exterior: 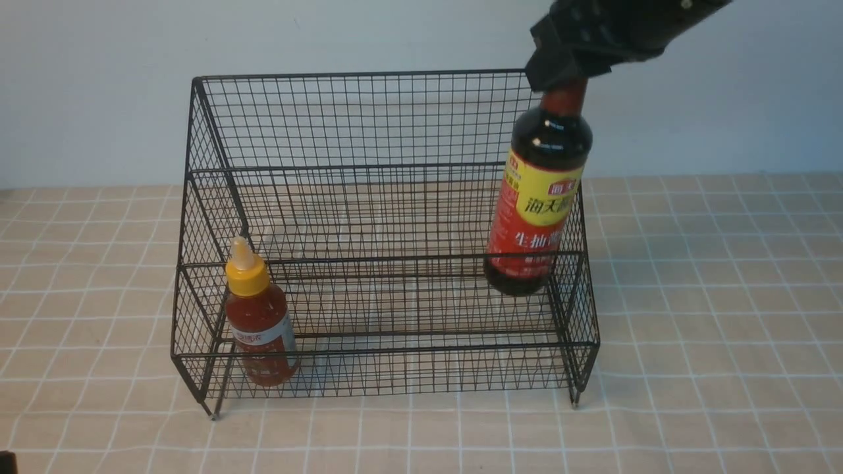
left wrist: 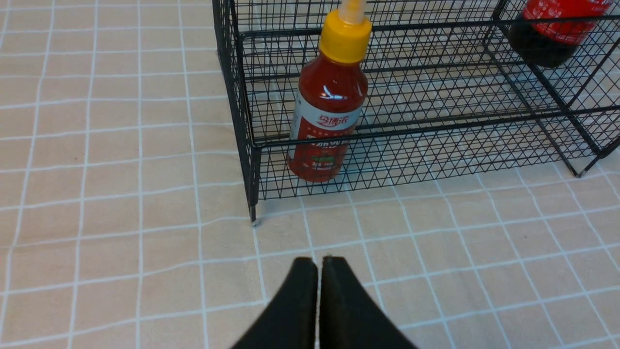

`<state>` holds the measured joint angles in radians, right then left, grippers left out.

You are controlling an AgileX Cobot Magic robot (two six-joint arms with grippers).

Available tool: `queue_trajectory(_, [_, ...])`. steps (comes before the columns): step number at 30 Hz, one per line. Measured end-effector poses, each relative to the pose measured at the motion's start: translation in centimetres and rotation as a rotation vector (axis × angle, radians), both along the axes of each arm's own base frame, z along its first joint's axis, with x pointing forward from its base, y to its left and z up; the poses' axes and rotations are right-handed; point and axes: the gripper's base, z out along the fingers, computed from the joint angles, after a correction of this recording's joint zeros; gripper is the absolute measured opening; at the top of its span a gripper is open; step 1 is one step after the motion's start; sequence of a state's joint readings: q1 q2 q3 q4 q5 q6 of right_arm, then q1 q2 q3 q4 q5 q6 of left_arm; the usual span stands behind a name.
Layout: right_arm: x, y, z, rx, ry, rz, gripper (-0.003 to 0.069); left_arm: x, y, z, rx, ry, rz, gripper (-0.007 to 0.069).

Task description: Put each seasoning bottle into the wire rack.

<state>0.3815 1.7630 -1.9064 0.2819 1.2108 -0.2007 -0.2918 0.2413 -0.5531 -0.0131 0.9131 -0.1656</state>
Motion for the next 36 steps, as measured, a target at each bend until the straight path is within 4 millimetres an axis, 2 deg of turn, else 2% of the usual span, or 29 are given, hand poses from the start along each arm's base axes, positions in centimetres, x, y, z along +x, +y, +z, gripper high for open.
queue_trajectory(8, [1.3, 0.4, -3.0, -0.076, 0.105, 0.013, 0.0271, 0.0, 0.0, 0.0, 0.001, 0.002, 0.000, -0.0007])
queue_trajectory(16, [1.5, 0.4, -3.2, -0.074, 0.109, 0.013, 0.0279, -0.1, 0.2, -0.2, 0.029, 0.023, 0.009, -0.0007])
queue_trajectory(22, [1.1, 0.5, -2.3, -0.035, 0.098, 0.013, 0.0415, -0.2, 0.3, -0.4, 0.037, 0.040, 0.010, -0.0007])
queue_trajectory(24, [0.8, 0.5, -1.8, -0.024, 0.087, 0.014, 0.0459, -0.2, 0.3, -0.4, 0.038, 0.041, 0.010, -0.0007])
queue_trajectory(28, [-0.2, 0.1, -0.3, -0.004, 0.056, 0.011, 0.0477, -0.2, 0.3, -0.4, 0.038, 0.040, 0.011, -0.0007])
queue_trajectory(30, [-1.9, -0.7, 2.1, 0.014, -0.001, -0.008, 0.0479, -0.2, 0.3, -0.4, 0.038, 0.040, 0.011, -0.0007])
queue_trajectory(32, [-3.1, -1.4, 3.7, 0.022, -0.042, -0.024, 0.0479, -0.2, 0.3, -0.4, 0.038, 0.040, 0.011, -0.0007])
queue_trajectory(33, [-4.6, -2.1, 5.4, 0.033, -0.088, -0.042, 0.0479, -0.2, 0.3, -0.4, 0.038, 0.040, 0.011, -0.0007])
queue_trajectory(36, [-7.7, -3.8, 8.5, 0.039, -0.188, -0.079, 0.0468, -0.1, 0.2, -0.3, 0.036, 0.031, 0.011, -0.0007])
